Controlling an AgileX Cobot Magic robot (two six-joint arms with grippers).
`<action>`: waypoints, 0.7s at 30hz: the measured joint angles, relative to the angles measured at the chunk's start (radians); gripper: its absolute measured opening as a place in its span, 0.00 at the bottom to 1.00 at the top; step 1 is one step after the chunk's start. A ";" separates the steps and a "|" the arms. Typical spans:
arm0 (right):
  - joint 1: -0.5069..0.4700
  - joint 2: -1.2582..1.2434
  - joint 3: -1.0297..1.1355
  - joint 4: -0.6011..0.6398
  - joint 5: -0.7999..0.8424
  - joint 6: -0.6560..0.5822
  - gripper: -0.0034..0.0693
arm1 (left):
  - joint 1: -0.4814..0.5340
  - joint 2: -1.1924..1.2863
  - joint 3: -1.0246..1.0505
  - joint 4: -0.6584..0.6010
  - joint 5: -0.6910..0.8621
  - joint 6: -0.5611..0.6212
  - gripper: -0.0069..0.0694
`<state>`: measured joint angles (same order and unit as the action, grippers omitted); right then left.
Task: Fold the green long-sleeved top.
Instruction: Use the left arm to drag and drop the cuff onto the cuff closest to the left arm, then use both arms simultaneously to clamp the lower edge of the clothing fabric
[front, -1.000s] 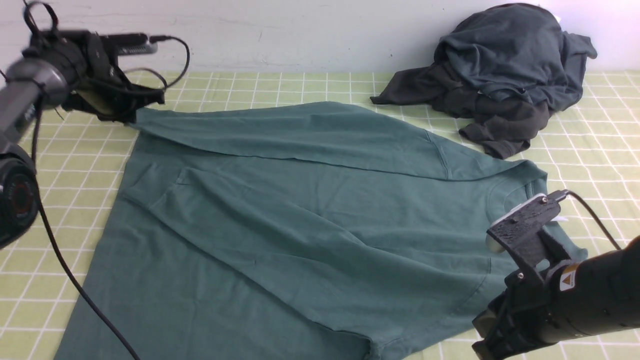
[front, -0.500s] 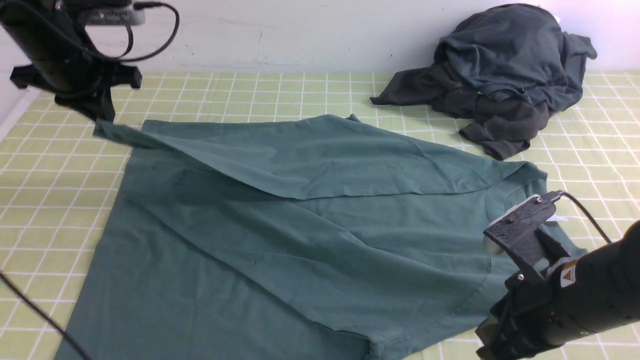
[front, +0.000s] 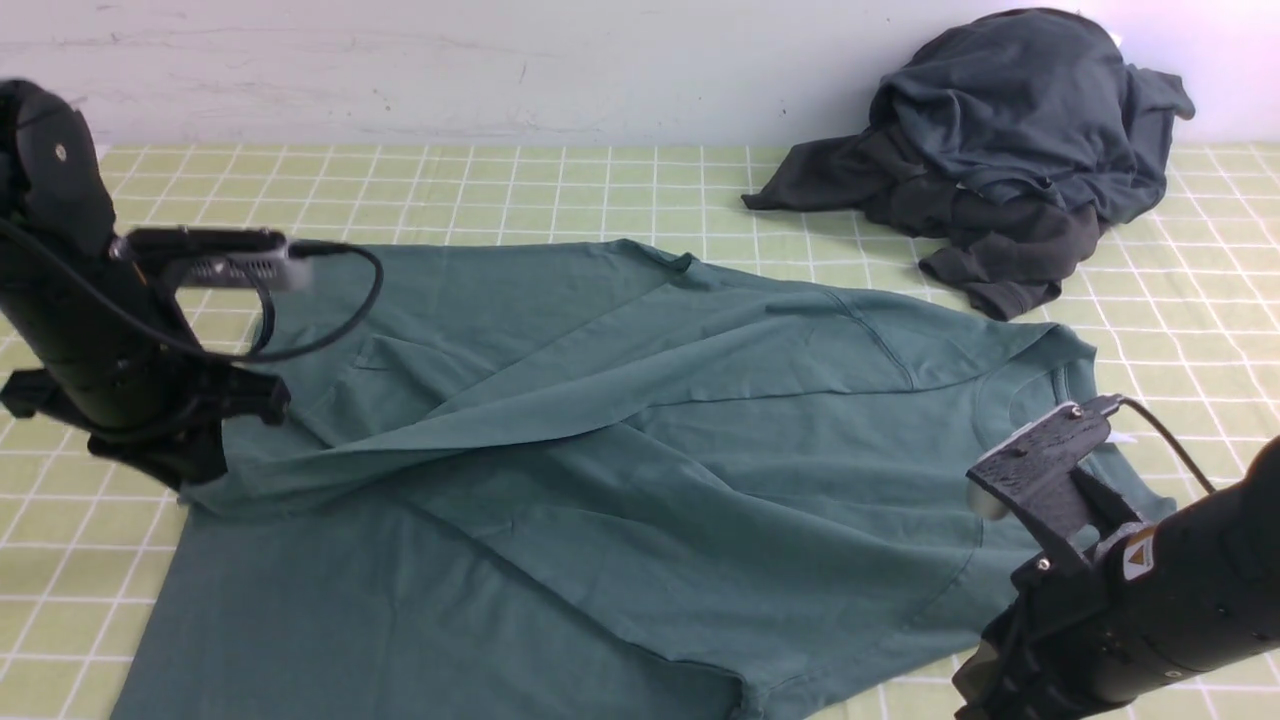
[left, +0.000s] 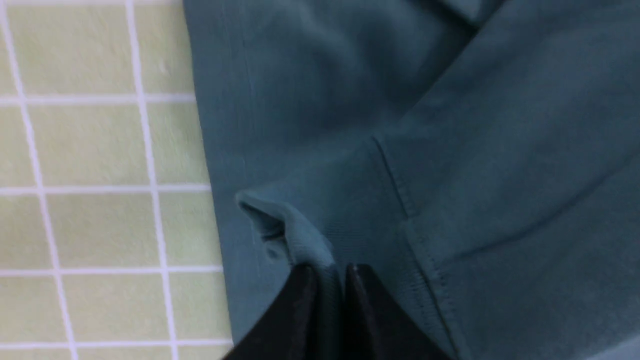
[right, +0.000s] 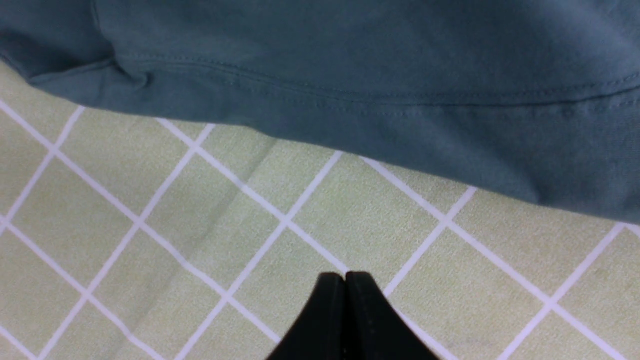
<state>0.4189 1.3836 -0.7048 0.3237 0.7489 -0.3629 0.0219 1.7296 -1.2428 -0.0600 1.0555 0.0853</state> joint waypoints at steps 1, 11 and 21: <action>0.000 0.000 0.000 0.001 0.000 0.000 0.03 | 0.000 0.001 0.002 0.000 0.000 0.000 0.21; 0.000 0.000 0.000 0.010 0.010 -0.006 0.03 | 0.000 -0.124 0.021 -0.064 -0.012 0.009 0.57; 0.000 0.000 0.000 0.017 0.035 -0.013 0.03 | -0.023 -0.123 0.166 -0.044 -0.031 0.016 0.57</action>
<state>0.4189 1.3836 -0.7048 0.3410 0.7837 -0.3755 -0.0010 1.6067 -1.0769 -0.1036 1.0249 0.1010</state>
